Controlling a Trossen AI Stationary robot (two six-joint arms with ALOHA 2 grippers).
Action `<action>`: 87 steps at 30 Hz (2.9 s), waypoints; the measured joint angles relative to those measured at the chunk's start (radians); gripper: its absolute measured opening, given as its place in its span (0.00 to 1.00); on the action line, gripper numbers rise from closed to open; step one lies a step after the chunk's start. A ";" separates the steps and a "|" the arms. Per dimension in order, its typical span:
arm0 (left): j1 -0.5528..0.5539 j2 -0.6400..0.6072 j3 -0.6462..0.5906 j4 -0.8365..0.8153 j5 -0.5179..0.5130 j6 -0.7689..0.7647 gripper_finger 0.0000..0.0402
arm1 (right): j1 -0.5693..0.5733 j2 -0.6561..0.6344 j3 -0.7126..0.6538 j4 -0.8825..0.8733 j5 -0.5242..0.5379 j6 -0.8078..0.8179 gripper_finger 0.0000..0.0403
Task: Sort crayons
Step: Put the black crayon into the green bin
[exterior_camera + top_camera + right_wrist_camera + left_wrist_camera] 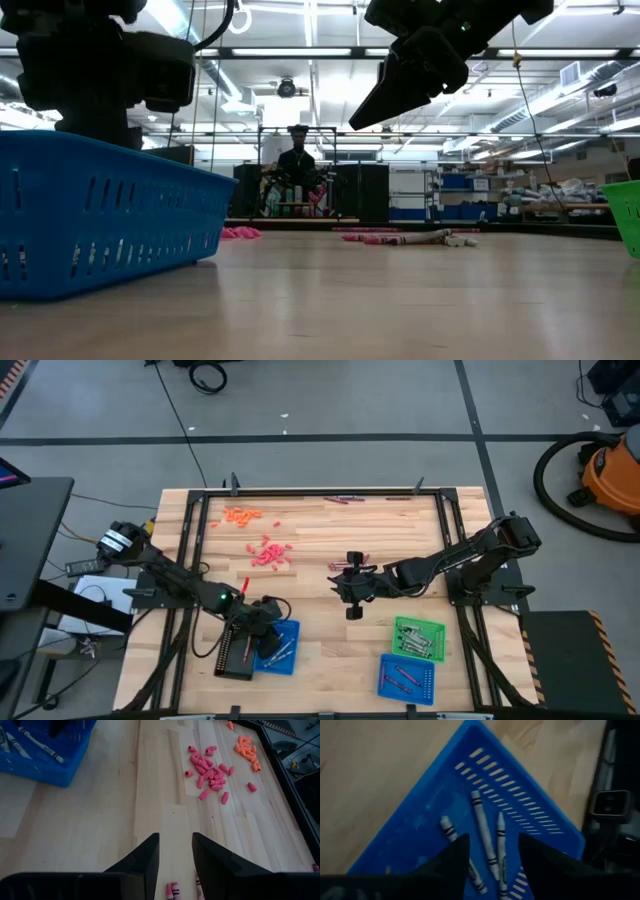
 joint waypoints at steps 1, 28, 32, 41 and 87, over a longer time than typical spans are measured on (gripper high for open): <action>0.002 -0.009 0.000 0.002 0.012 0.004 0.45 | 0.000 0.000 0.000 0.000 0.000 0.000 0.31; 0.062 -0.398 0.000 -0.159 -0.192 0.775 0.41 | -0.166 0.004 -0.080 -0.180 -0.022 0.185 0.31; 0.093 -0.506 0.000 -0.249 -0.195 0.897 0.41 | -0.219 0.004 -0.081 -0.216 -0.042 0.193 0.31; 0.187 -0.681 -0.117 -0.232 -0.204 1.051 0.41 | -0.306 0.002 -0.080 -0.210 -0.112 0.185 0.31; 0.363 -0.799 -0.259 0.067 -0.182 1.218 0.41 | -0.335 0.037 0.101 -0.602 -0.367 0.326 0.31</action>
